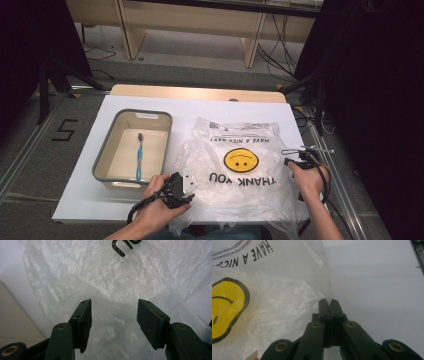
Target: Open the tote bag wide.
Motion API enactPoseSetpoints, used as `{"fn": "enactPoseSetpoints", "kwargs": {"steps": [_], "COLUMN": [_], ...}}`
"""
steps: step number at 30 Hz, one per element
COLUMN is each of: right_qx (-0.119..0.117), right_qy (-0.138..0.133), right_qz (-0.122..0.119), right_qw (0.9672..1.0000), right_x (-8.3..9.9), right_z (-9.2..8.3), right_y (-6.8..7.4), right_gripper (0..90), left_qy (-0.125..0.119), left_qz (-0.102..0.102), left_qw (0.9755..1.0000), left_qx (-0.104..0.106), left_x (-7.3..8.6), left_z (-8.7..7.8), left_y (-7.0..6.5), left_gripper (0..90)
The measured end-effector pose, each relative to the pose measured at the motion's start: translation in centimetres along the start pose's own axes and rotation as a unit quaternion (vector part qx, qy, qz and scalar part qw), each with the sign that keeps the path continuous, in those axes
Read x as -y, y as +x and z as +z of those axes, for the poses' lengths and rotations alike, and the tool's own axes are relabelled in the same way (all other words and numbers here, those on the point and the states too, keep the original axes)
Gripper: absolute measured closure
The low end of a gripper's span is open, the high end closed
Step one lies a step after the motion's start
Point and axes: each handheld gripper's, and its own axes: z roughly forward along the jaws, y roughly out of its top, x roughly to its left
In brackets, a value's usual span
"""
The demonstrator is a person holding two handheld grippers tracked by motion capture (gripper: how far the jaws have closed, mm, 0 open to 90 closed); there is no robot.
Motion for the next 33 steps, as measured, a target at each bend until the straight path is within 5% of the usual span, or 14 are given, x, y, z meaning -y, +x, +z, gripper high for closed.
{"fn": "enactPoseSetpoints", "kwargs": {"steps": [2, 10, 17, 21, 24, 28, 33], "right_qx": [0.005, 0.026, 0.023, 0.019, 0.017, 0.014, 0.010], "right_qy": [-0.002, -0.010, -0.006, -0.006, -0.005, -0.003, -0.001], "right_qz": [0.014, 0.045, 0.040, 0.037, 0.033, 0.030, 0.029], "right_qw": [0.9999, 0.9986, 0.9989, 0.9991, 0.9993, 0.9994, 0.9995], "right_x": [0.0, 0.3, 0.4, 0.5, 0.5, 0.7, 0.8], "right_z": [0.0, -0.4, -0.5, -0.5, -0.6, -0.6, -0.7], "right_y": [-0.7, -3.2, -3.1, -3.0, -3.0, -3.0, -2.9], "right_gripper": [90.0, 90.0, 90.0, 90.0, 90.0, 90.0, 90.0], "left_qy": [-0.003, 0.023, 0.080, 0.092, 0.106, 0.113, 0.121], "left_qz": [-0.012, -0.027, -0.050, -0.069, -0.101, -0.104, -0.079], "left_qw": [0.9999, 0.9994, 0.9952, 0.9928, 0.9875, 0.9862, 0.9877], "left_qx": [0.012, 0.003, 0.026, 0.033, 0.058, 0.061, 0.059], "left_x": [-0.3, -0.3, -0.2, -0.4, -0.6, -0.9, -1.6], "left_z": [-0.3, 0.0, 1.9, 2.2, 2.5, 2.6, 2.9], "left_y": [0.3, 0.4, 0.4, 0.6, 1.2, 1.5, 1.5], "left_gripper": [41.9, 36.4, 37.1, 43.7, 50.6, 56.4, 78.8]}}
